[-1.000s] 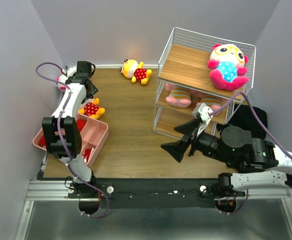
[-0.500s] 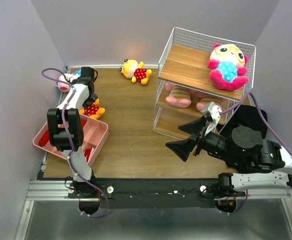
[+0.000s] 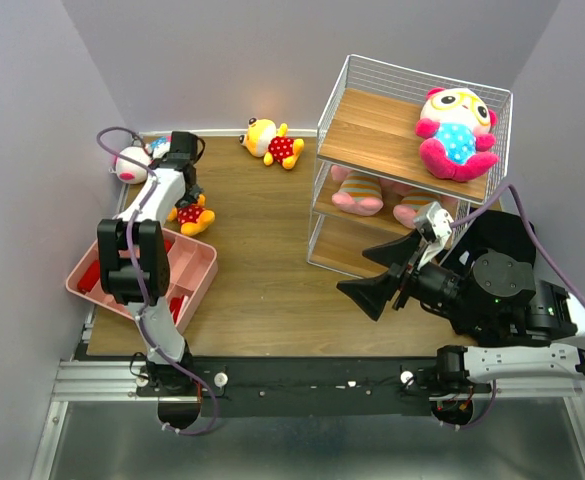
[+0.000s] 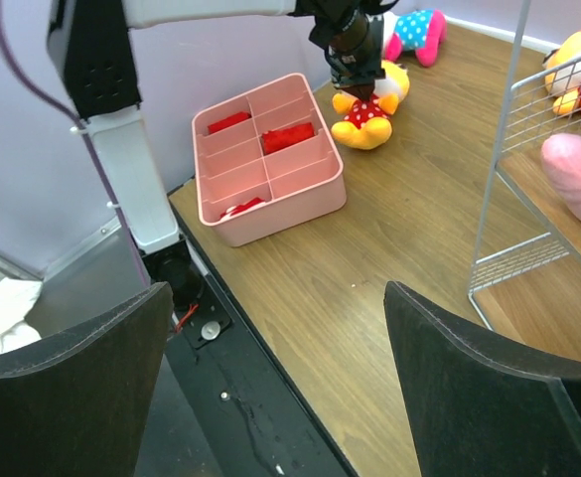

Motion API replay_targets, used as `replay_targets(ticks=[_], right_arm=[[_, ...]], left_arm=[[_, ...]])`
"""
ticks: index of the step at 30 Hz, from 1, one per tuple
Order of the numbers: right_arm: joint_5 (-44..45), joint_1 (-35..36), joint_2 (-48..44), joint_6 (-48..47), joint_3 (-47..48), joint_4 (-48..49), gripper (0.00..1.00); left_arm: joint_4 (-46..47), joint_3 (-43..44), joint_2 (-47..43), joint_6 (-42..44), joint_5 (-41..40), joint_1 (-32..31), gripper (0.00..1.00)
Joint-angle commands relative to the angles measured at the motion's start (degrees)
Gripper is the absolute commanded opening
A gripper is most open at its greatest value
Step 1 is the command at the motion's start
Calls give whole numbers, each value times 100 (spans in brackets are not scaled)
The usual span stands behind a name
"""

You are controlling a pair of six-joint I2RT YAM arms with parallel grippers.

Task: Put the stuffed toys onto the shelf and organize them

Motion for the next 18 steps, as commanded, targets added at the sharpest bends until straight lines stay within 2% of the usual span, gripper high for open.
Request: replay_targets(ticks=[1, 6, 11, 18], right_arm=[[213, 14, -85, 30, -29, -40, 94], [291, 14, -182, 30, -134, 30, 94], [292, 14, -349, 66, -178, -40, 94], [239, 14, -736, 127, -398, 197, 94]], left_arm=[[122, 334, -960, 834, -378, -732, 0], [16, 71, -1436, 1116, -669, -1435, 0], [-37, -465, -2121, 1204, -590, -1937, 0], [77, -2036, -3597, 994, -520, -2815, 0]])
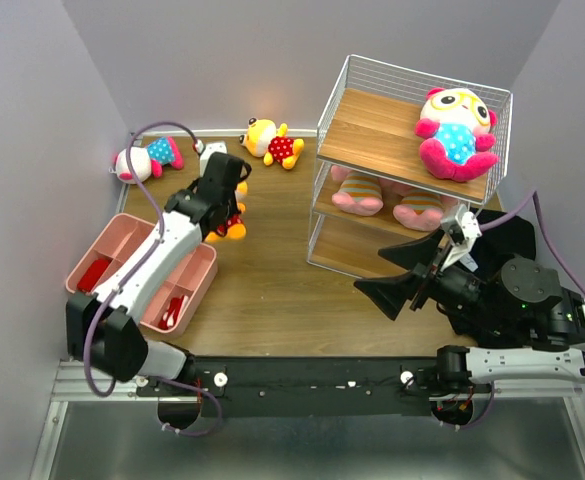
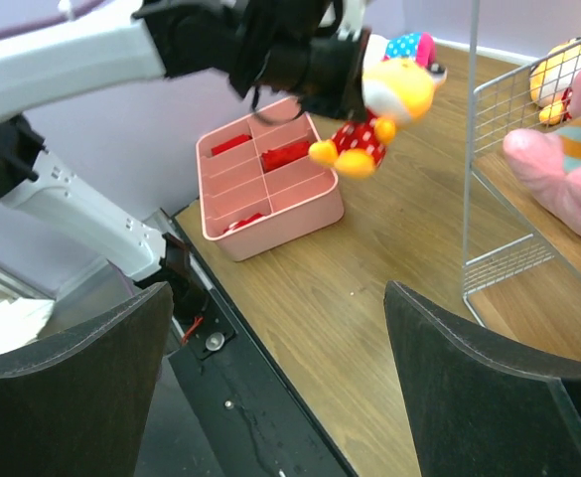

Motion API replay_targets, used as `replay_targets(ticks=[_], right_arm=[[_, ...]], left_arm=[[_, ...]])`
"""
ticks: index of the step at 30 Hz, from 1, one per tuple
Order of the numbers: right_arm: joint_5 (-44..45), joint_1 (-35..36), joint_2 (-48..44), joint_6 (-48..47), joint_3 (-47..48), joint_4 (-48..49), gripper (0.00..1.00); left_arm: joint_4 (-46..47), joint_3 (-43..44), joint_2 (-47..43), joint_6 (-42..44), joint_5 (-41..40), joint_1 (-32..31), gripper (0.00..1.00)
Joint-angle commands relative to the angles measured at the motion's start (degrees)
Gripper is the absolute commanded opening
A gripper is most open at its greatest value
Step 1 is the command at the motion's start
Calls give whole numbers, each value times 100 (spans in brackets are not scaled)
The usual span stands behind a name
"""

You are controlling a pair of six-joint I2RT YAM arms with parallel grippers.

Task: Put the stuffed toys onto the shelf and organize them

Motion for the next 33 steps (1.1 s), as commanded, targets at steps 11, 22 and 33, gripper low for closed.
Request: replay_targets(ticks=[11, 22, 33], right_arm=[[194, 14, -556, 132, -181, -23, 94], [115, 14, -908, 185, -279, 162, 93], [-79, 22, -1057, -79, -331, 566, 93]], left_arm=[[184, -1818, -1786, -1576, -873, -3473, 0], [791, -1116, -381, -1849, -1243, -4714, 0], [2152, -552, 1026, -1296, -1392, -4934, 0]])
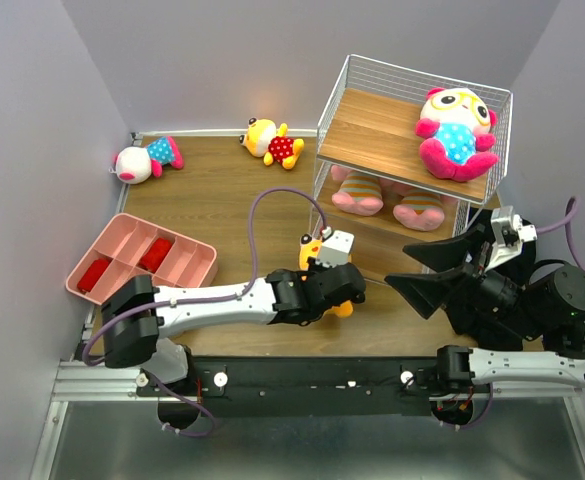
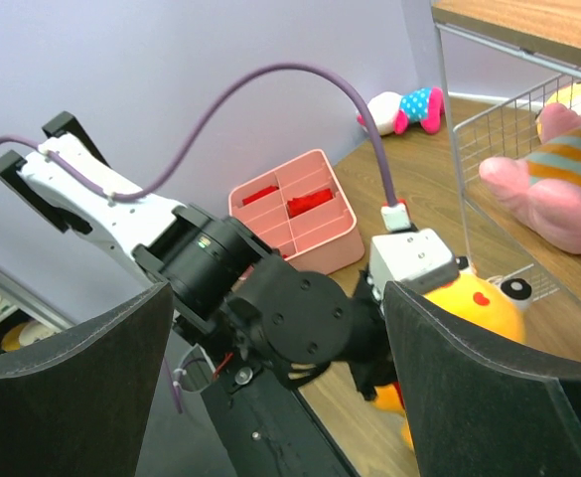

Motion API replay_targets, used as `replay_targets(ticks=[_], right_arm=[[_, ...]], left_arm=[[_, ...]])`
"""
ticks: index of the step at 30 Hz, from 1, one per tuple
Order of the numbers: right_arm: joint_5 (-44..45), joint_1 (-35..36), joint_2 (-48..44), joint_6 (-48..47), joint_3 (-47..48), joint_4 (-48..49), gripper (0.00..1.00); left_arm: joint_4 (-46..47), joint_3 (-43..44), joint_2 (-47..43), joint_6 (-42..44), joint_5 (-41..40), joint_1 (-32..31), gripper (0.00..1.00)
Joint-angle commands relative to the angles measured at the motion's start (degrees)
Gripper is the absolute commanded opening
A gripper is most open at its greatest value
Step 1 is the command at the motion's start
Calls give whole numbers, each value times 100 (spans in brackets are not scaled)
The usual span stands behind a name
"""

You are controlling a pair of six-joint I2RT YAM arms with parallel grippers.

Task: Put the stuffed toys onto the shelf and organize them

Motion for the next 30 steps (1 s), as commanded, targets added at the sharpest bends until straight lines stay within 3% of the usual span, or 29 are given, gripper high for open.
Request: replay_targets(ticks=[1, 4, 12, 30], right_arm=[[-157, 14, -185, -169, -78, 348, 93], [-141, 22, -343, -195, -96, 418, 92], [79, 14, -686, -248, -236, 524, 91], [97, 14, -854, -283, -298, 594, 91]], left_arm=[[1237, 132, 319, 562, -277, -110, 0], [1476, 263, 556, 757, -146, -180, 0], [738, 826, 1110, 433, -690, -672, 0], [2319, 914, 1593, 1179, -480, -489, 0]])
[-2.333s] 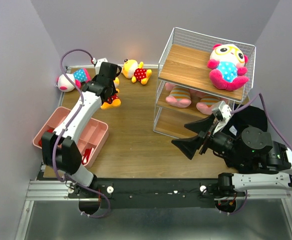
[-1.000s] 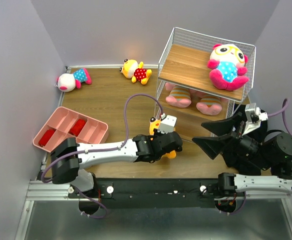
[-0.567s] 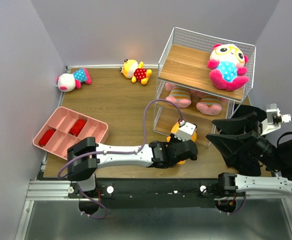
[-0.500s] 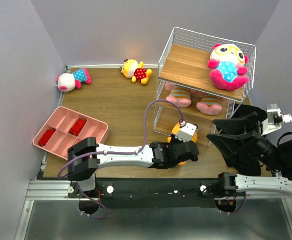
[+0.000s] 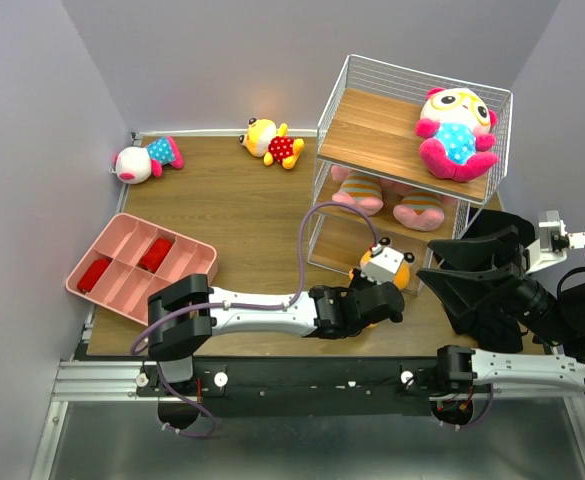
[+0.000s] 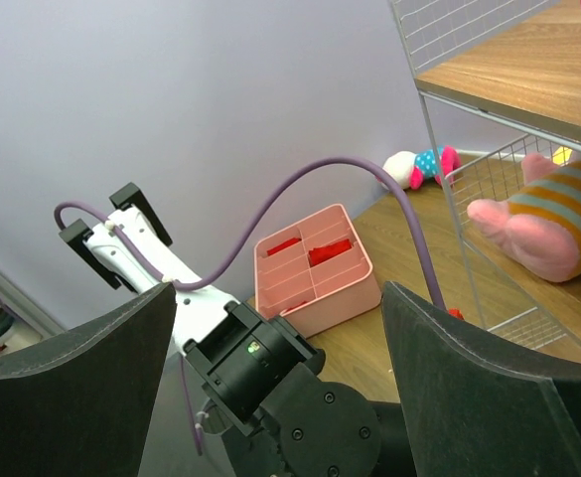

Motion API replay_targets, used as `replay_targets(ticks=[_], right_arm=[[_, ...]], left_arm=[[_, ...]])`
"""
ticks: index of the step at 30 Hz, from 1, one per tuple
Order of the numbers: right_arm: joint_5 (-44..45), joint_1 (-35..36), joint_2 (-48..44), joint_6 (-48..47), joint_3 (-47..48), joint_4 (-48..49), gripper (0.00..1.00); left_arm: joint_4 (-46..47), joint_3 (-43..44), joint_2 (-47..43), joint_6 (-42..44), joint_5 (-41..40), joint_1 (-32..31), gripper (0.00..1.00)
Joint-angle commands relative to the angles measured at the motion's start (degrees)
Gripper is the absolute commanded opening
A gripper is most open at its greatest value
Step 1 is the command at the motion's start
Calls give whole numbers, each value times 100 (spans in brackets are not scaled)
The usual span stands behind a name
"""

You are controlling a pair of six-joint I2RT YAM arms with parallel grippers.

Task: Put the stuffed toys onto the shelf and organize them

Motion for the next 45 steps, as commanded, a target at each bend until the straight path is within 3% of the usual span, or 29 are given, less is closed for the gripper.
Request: replay_targets(ticks=[1, 7, 13, 15, 24, 27, 35, 37, 41, 44, 45], right_arm=[[128, 14, -32, -115, 17, 76, 91], [119, 14, -84, -124, 43, 85, 91], [145, 22, -76, -132, -9, 129, 91], [154, 14, -67, -141, -18, 129, 91], [207, 14, -23, -124, -36, 94, 91], [251, 14, -14, -97, -9, 23, 91], [461, 14, -58, -88, -27, -161, 91], [470, 14, -67, -88, -9, -187, 91], [488, 14, -76, -54, 26, -222, 91], [462, 22, -49, -18, 96, -284, 91], [470, 14, -41, -9, 105, -293, 91]], left_arm=[[840, 140, 201, 314, -206, 139, 0], [1200, 228, 553, 454, -276, 236, 0], [1579, 255, 764, 604, -601, 253, 11], [1623, 272, 799, 622, -654, 271, 22], [1447, 211, 711, 455, -610, 262, 56], [1246, 44, 483, 376, -479, 262, 60], [-546, -246, -491, -1537, -426, 104, 66], [-636, -421, -659, -1733, -365, 25, 66], [-101, -1001, -1063, -1251, 92, -168, 65], [65, -1475, -1248, -1672, 435, -160, 58], [250, -1625, -1275, -1698, 575, -177, 49]])
